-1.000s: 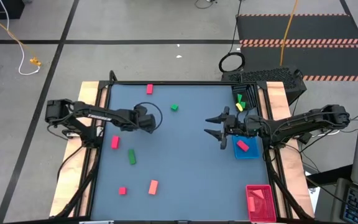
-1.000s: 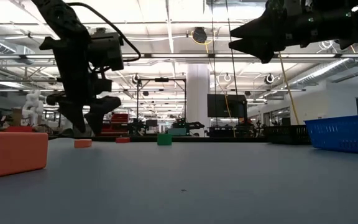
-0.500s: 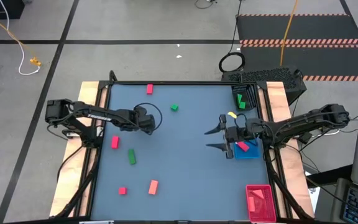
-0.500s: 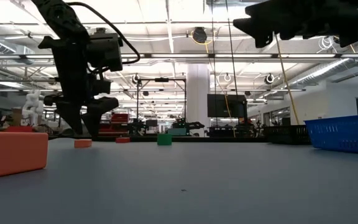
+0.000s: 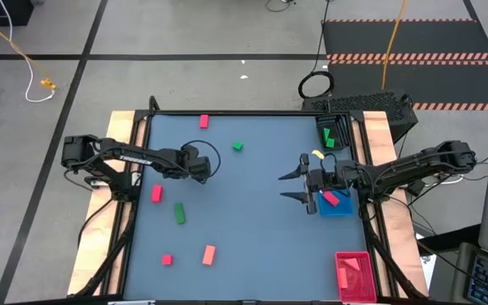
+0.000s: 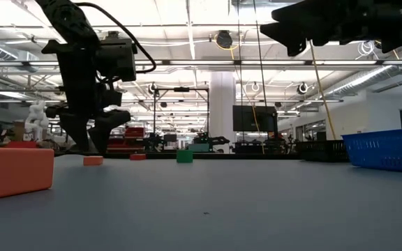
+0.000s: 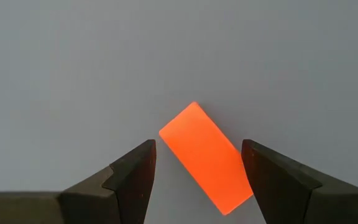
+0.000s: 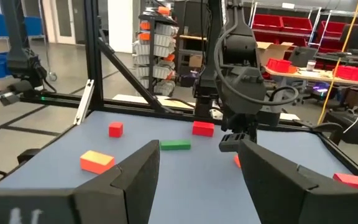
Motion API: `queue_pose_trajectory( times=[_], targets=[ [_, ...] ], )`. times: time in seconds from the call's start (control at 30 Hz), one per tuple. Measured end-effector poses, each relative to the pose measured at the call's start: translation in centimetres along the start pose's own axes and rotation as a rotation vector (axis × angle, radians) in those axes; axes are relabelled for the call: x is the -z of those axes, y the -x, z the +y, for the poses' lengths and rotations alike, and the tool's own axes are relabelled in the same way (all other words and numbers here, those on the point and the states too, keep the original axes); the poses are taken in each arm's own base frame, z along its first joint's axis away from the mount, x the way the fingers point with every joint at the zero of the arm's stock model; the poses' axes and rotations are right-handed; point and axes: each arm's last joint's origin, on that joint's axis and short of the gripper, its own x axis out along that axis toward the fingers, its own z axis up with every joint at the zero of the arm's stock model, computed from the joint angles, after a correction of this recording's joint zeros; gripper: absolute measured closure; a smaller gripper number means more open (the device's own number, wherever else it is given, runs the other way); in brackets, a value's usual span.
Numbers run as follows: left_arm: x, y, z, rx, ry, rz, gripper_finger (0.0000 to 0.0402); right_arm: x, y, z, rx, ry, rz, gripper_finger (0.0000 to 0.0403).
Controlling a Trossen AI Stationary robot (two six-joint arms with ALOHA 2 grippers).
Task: Sort & place blocks by color
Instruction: Put the orange block into the red bin
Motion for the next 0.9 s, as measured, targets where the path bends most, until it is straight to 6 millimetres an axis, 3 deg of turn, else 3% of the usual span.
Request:
queue_pose_trajectory(
  times=[0.43,0.77,0.9],
  targets=[
    [0.4,-2.0,-0.8,0.007,-0.029,0.105,0.0163,-0.1,0.0,-0.1,0.030,-0.015,-0.007,0.0188],
    [0.1,-1.5,-0.7,0.026,-0.086,0.069,0.0164,-0.1,0.0,-0.1,0.029,-0.011,-0.006,0.0188],
    [0.0,-1.5,-0.7,0.036,-0.097,0.069,0.0197,-0.1,0.0,-0.1,0.030,-0.007,-0.006,0.0188]
  ],
)
